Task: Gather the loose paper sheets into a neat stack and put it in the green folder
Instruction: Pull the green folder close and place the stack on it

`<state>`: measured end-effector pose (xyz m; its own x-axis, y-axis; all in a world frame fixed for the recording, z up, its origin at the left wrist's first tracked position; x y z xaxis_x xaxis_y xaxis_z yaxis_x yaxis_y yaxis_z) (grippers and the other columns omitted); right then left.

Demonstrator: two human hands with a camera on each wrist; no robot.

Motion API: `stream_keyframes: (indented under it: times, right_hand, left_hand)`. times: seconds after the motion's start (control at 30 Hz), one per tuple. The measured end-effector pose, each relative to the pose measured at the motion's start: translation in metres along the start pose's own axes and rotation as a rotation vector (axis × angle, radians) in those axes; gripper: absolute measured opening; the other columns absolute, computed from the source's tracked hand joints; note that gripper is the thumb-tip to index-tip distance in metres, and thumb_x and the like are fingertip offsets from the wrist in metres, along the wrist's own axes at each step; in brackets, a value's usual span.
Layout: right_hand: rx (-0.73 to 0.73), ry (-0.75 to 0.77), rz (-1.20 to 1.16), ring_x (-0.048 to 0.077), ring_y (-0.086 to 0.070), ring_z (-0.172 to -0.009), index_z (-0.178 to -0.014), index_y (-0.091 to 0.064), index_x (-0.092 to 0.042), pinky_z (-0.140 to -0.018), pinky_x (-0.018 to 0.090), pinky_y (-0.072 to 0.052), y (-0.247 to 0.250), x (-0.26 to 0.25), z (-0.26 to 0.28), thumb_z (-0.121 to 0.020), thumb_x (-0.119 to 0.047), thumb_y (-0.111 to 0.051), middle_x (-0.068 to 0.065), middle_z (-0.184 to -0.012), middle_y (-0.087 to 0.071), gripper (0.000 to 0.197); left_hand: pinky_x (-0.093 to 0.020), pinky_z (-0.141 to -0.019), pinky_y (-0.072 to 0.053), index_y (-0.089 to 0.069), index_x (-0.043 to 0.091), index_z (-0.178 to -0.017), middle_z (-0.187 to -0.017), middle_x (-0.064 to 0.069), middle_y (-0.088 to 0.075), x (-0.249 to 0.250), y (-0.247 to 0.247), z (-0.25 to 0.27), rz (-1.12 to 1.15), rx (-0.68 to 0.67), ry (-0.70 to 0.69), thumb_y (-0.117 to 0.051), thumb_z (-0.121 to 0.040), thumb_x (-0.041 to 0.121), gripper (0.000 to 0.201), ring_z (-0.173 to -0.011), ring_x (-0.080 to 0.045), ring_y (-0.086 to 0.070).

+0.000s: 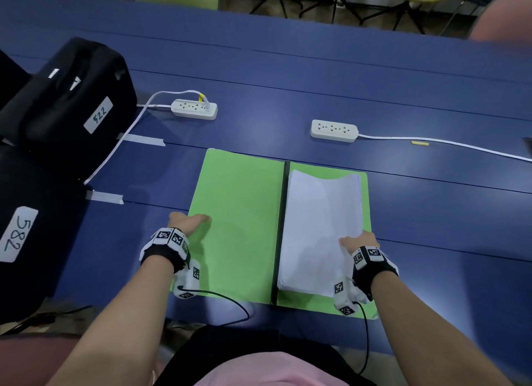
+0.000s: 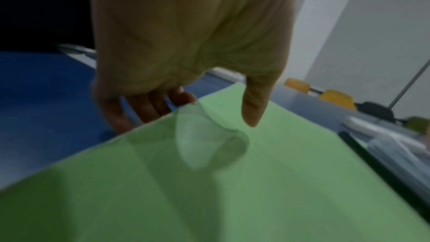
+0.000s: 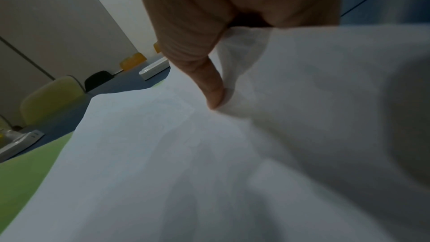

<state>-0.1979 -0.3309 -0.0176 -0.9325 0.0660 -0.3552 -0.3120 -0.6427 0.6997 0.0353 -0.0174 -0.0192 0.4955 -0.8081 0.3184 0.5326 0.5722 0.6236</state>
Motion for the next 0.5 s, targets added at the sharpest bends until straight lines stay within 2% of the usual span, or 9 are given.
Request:
stream_keyframes:
  times: [0.1,0.13,0.2,0.23,0.3,0.4,0.5]
  right_hand:
    - [-0.037,-0.001,0.003,0.032,-0.055,-0.090,-0.096,-0.055,-0.011,-0.072,0.029,-0.039,0.007,0.002,0.002,-0.081,-0.012,-0.062,0.012,-0.094,-0.056,0.017]
    - [-0.042,-0.005,-0.004,0.032,-0.057,-0.094,-0.102,-0.056,-0.010,-0.073,0.029,-0.040,0.009,0.003,0.002,-0.082,-0.013,-0.063,0.012,-0.099,-0.058,0.022]
    - [-0.037,-0.005,-0.008,0.031,-0.057,-0.091,-0.104,-0.059,-0.005,-0.072,0.029,-0.042,0.009,0.007,0.001,-0.080,-0.013,-0.064,0.013,-0.111,-0.065,0.026]
    - [-0.035,0.001,-0.004,0.030,-0.057,-0.090,-0.106,-0.061,-0.004,-0.073,0.029,-0.043,0.008,0.009,-0.001,-0.079,-0.013,-0.065,0.016,-0.114,-0.066,0.028]
    - [-0.026,0.004,-0.008,0.033,-0.057,-0.103,-0.116,-0.056,-0.003,-0.078,0.032,-0.044,0.008,0.009,-0.002,-0.078,-0.015,-0.068,0.017,-0.121,-0.061,0.041]
    - [0.028,0.001,0.035,0.038,-0.042,-0.125,-0.134,-0.034,-0.006,-0.096,0.043,-0.041,0.012,0.007,0.000,-0.072,-0.020,-0.074,0.019,-0.137,-0.042,0.076]
    - [0.206,0.119,0.151,0.039,-0.035,-0.125,-0.139,-0.027,-0.015,-0.101,0.049,-0.036,0.015,-0.005,0.006,-0.068,-0.027,-0.075,0.016,-0.139,-0.034,0.087]
  left_hand:
    - [-0.042,-0.101,-0.043,-0.031,-0.001,-0.134,-0.133,-0.014,-0.047,0.001,0.018,0.010,0.109,0.028,-0.111,-0.072,-0.077,0.029,0.077,-0.122,-0.034,-0.049]
    - [-0.040,-0.100,-0.043,-0.034,0.001,-0.133,-0.128,-0.011,-0.048,0.003,0.024,0.018,0.120,0.053,-0.171,-0.071,-0.079,0.026,0.070,-0.120,-0.032,-0.051]
    - [-0.037,-0.097,-0.042,-0.043,0.007,-0.129,-0.126,-0.010,-0.053,0.008,0.036,0.038,0.121,0.059,-0.271,-0.069,-0.082,0.024,0.057,-0.117,-0.028,-0.053]
    - [-0.036,-0.095,-0.043,-0.050,0.010,-0.125,-0.123,-0.007,-0.057,0.011,0.041,0.050,0.108,0.023,-0.321,-0.068,-0.083,0.024,0.048,-0.113,-0.026,-0.056]
    - [-0.032,-0.090,-0.047,-0.060,0.013,-0.114,-0.115,-0.002,-0.066,0.019,0.049,0.078,0.106,-0.082,-0.429,-0.064,-0.087,0.024,0.029,-0.105,-0.019,-0.062]
    - [-0.018,-0.080,-0.043,-0.063,0.016,-0.110,-0.109,0.008,-0.069,0.035,0.058,0.126,0.123,-0.204,-0.564,-0.060,-0.091,0.024,0.021,-0.100,-0.003,-0.061]
    - [-0.018,-0.093,-0.044,-0.061,0.022,-0.116,-0.114,0.014,-0.067,0.047,0.059,0.163,0.079,-0.301,-0.655,-0.058,-0.092,0.027,0.025,-0.106,0.004,-0.060]
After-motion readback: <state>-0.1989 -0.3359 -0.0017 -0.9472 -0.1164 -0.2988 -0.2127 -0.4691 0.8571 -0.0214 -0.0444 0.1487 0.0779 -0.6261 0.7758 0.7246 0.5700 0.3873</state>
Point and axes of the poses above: each hand's wrist, its own z-axis away from the middle knuckle, its own y-axis out of the back of the hand, x = y × z, the point moved 1 cm from there along -z, towards the middle knuckle
